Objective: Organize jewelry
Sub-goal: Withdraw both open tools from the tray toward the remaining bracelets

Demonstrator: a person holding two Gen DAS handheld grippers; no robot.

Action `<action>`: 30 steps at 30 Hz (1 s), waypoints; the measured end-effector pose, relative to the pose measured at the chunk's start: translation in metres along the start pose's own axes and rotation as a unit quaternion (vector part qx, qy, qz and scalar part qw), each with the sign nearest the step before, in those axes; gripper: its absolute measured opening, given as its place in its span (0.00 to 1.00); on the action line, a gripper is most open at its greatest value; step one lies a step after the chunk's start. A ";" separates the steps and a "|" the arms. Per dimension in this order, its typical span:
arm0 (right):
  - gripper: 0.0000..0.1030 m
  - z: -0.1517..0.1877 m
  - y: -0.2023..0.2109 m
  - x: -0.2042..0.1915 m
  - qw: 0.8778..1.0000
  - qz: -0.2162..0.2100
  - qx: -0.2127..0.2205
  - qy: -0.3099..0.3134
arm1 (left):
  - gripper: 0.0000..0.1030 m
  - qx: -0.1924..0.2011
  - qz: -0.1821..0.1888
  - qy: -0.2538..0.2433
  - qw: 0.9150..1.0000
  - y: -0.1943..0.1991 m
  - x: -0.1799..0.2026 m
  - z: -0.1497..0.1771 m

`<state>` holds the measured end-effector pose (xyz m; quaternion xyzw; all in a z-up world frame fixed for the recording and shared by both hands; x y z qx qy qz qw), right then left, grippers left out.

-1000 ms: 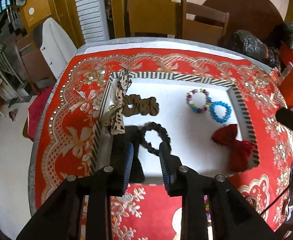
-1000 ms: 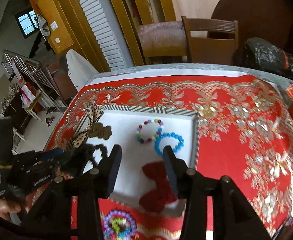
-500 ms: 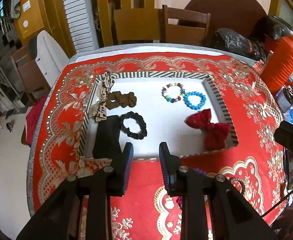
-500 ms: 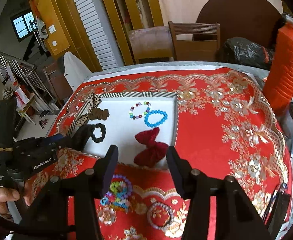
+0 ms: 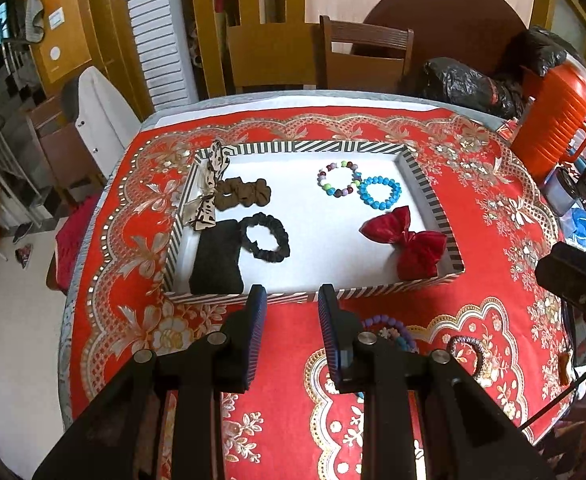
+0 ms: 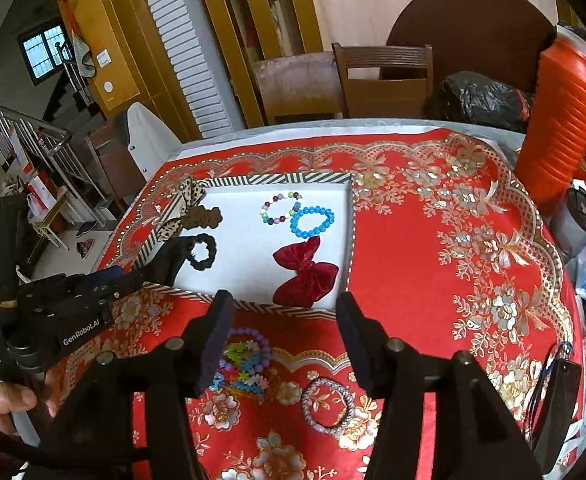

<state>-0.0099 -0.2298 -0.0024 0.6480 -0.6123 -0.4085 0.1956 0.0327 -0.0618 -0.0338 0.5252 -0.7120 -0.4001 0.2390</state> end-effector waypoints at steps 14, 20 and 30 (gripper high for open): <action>0.57 0.012 0.005 -0.004 1.000 0.005 -0.004 0.006 | 0.16 0.004 -0.002 0.000 1.000 0.012 -0.001 0.007; 0.58 0.015 0.010 0.000 1.000 0.012 -0.005 0.003 | 0.16 0.005 -0.002 -0.004 1.000 0.014 0.002 0.009; 0.59 0.022 0.012 0.006 1.000 0.019 -0.010 -0.005 | 0.16 0.008 0.002 -0.009 1.000 0.017 0.006 0.009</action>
Point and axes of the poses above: each gripper's, at about its wrist camera, not at the fingertips, and y roughly against the way its jaws point, x to its right, z to its underside, the point moved 7 cm from there along -y, roughly the way its jaws point, and after that the axes turned 9 degrees about -y, right-handed, at the moved point
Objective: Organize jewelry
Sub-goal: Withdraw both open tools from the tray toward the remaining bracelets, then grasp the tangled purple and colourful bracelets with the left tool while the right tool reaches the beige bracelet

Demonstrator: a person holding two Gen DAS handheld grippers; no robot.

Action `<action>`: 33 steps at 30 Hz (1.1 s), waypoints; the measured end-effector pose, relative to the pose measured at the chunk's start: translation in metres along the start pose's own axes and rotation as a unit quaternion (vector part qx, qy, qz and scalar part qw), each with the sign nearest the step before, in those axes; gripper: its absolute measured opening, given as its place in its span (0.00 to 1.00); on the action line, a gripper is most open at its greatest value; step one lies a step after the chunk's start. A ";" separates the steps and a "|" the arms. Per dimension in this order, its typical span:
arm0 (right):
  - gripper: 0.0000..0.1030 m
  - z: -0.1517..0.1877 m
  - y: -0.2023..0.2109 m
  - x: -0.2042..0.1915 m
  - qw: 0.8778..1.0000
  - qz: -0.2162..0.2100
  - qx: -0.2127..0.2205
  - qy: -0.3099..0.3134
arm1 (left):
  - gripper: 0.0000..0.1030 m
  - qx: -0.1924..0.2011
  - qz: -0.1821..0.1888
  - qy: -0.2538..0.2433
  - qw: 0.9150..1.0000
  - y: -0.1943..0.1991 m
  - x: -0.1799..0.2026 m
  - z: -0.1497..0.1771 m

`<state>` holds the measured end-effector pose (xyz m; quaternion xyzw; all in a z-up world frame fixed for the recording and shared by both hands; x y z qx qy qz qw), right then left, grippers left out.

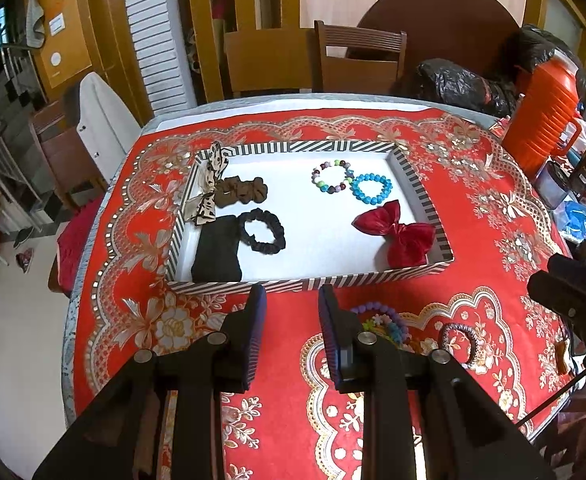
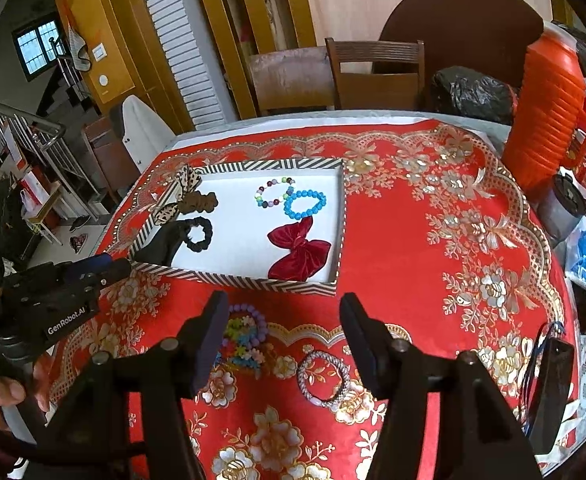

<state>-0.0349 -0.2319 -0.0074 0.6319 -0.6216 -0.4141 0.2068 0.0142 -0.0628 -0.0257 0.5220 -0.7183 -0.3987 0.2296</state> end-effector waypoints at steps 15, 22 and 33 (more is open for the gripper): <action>0.59 0.009 -0.004 0.019 1.000 0.012 -0.012 -0.022 | 0.16 -0.027 0.024 -0.004 0.999 -0.015 0.006 0.011; 0.59 0.019 -0.013 0.029 0.999 0.019 -0.028 -0.027 | 0.16 -0.048 0.032 0.000 0.998 -0.029 0.006 0.019; 0.59 0.022 -0.021 0.032 0.999 0.020 -0.042 -0.028 | 0.16 -0.061 0.038 0.002 0.997 -0.040 0.009 0.021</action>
Point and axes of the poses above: each gripper's, at about its wrist camera, not at the fingertips, and y roughly against the way its jaws point, x to its right, z to its underside, the point moved 7 cm from there along -y, roughly the way its jaws point, and after that the axes turned 9 degrees about -y, right-handed, at the moved point
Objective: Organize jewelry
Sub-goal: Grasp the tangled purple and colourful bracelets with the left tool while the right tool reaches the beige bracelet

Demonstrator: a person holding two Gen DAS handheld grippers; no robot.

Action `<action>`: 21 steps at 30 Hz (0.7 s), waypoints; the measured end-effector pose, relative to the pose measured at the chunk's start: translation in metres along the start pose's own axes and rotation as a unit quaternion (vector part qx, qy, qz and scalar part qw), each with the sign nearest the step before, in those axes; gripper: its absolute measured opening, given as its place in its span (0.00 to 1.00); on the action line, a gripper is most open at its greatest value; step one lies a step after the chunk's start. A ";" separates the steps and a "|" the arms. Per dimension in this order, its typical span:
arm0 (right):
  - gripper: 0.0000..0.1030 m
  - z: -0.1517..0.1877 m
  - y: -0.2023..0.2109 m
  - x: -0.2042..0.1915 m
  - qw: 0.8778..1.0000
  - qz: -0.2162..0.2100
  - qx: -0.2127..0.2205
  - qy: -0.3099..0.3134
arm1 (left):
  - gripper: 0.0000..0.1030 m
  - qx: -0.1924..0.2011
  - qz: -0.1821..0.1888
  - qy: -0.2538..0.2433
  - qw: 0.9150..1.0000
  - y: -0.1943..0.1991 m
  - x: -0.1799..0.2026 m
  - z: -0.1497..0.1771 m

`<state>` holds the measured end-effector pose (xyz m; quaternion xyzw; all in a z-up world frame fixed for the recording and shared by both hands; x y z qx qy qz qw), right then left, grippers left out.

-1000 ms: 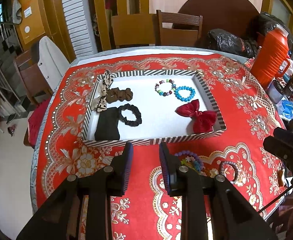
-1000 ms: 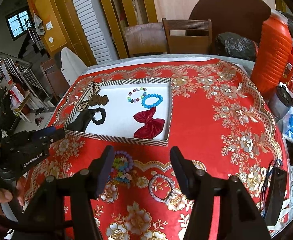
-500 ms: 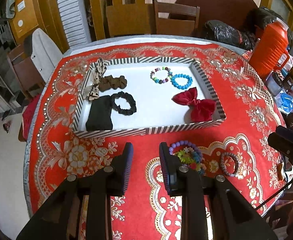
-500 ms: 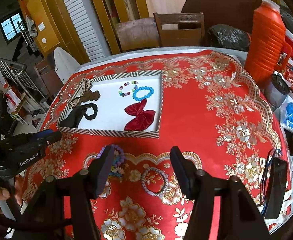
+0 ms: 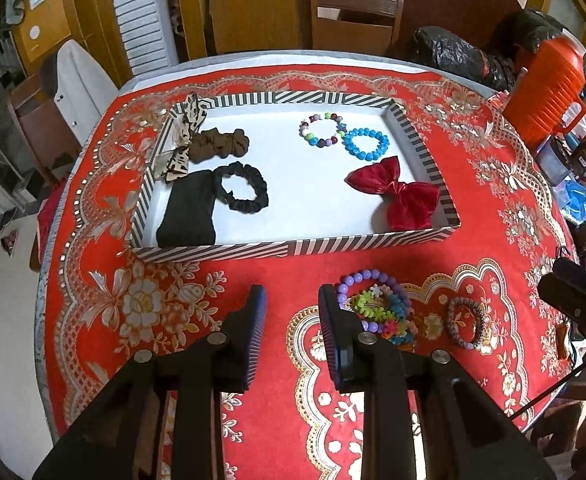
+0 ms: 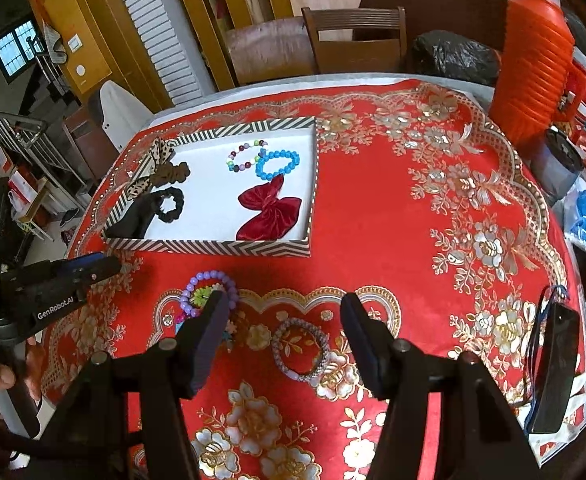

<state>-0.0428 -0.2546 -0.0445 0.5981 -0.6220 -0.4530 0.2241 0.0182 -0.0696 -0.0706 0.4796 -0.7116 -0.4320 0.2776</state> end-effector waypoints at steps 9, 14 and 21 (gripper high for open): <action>0.59 0.012 -0.013 0.019 1.000 0.012 -0.023 -0.003 | 0.16 -0.032 0.059 0.015 0.998 -0.025 0.008 0.005; 0.59 0.031 -0.033 0.036 0.998 0.011 -0.052 -0.017 | 0.16 -0.063 0.087 0.022 0.994 -0.046 0.017 0.011; 0.56 0.041 -0.054 0.045 0.998 0.013 -0.063 -0.008 | 0.16 -0.084 0.080 0.016 0.993 -0.073 0.021 0.004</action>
Point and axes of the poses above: each gripper's, at about its wrist camera, not at the fingertips, and y roughly against the way its jaws point, x to its right, z to its underside, the point moved 7 cm from there along -y, roughly the way its jaws point, and after that the axes turned 9 degrees about -y, right-handed, at the moved point
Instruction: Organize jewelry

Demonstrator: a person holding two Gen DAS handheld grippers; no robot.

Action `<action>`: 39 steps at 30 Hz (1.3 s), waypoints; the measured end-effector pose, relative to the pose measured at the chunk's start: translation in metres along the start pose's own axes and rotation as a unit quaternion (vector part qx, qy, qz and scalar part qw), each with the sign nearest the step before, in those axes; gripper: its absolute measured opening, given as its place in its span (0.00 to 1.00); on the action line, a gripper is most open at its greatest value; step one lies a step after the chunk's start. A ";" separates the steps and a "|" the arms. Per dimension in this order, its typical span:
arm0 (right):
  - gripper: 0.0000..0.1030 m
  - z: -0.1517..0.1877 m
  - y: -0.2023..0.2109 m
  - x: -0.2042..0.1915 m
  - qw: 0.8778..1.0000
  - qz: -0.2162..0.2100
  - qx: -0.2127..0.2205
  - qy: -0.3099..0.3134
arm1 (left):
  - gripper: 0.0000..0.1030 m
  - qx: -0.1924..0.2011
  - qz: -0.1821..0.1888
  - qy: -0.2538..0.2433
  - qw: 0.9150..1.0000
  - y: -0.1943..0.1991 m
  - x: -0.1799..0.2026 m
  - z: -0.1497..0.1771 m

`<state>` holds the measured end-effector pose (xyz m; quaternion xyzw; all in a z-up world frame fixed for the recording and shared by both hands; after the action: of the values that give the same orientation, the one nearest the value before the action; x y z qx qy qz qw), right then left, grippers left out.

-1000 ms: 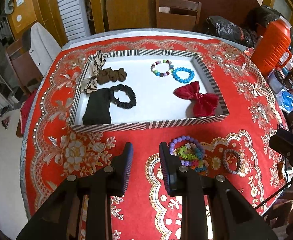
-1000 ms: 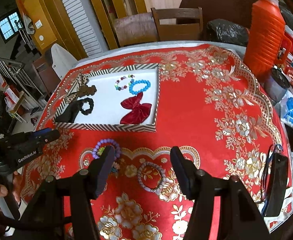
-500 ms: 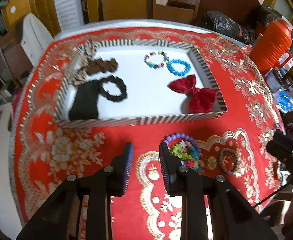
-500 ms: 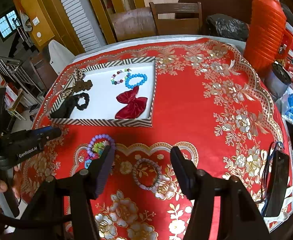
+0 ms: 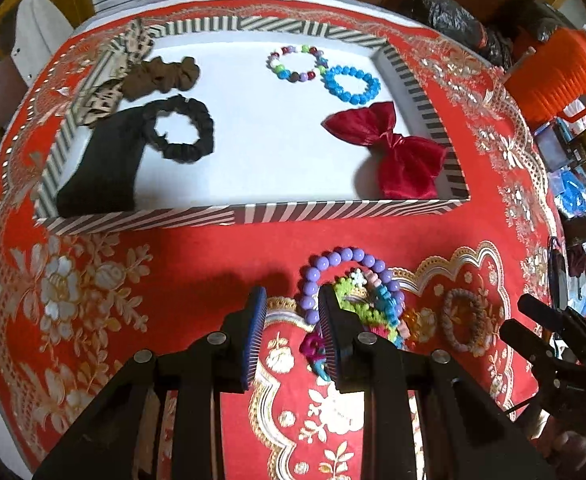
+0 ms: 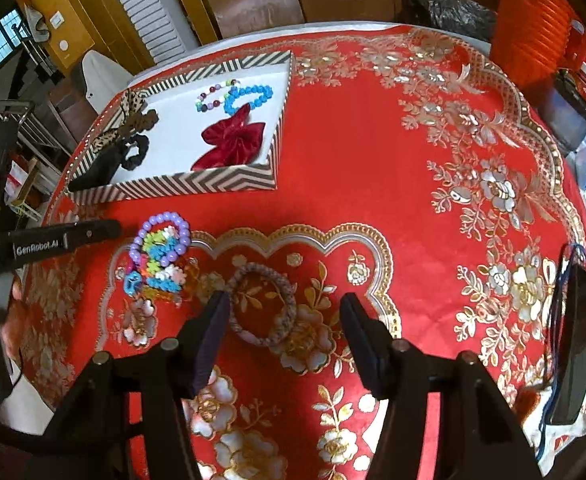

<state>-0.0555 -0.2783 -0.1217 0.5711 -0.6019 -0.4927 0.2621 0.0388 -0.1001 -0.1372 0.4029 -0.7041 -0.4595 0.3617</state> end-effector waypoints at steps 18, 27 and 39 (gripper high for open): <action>0.07 0.003 -0.038 -0.002 0.998 0.018 -0.026 0.045 | 0.00 -0.012 -0.039 -0.057 0.998 -0.025 0.013 -0.009; 0.07 -0.007 -0.005 -0.003 1.000 -0.004 0.006 0.030 | 0.00 0.023 0.045 -0.030 0.998 0.025 0.018 -0.011; 0.07 -0.013 0.027 -0.013 0.999 -0.024 0.040 0.018 | 0.00 0.085 0.076 -0.058 0.992 0.097 0.047 -0.035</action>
<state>-0.0529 -0.2737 -0.0895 0.6041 -0.6029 -0.4636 0.2381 0.0279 -0.1304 -0.0288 0.3505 -0.7887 -0.3920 0.3185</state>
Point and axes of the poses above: each gripper's, at about its wrist camera, not at the fingertips, and y roughly against the way its jaws point, x to its right, z to its underside, the point moved 7 cm from there along -y, roughly the way its jaws point, and after that the axes turned 9 degrees about -y, right-handed, at the moved point
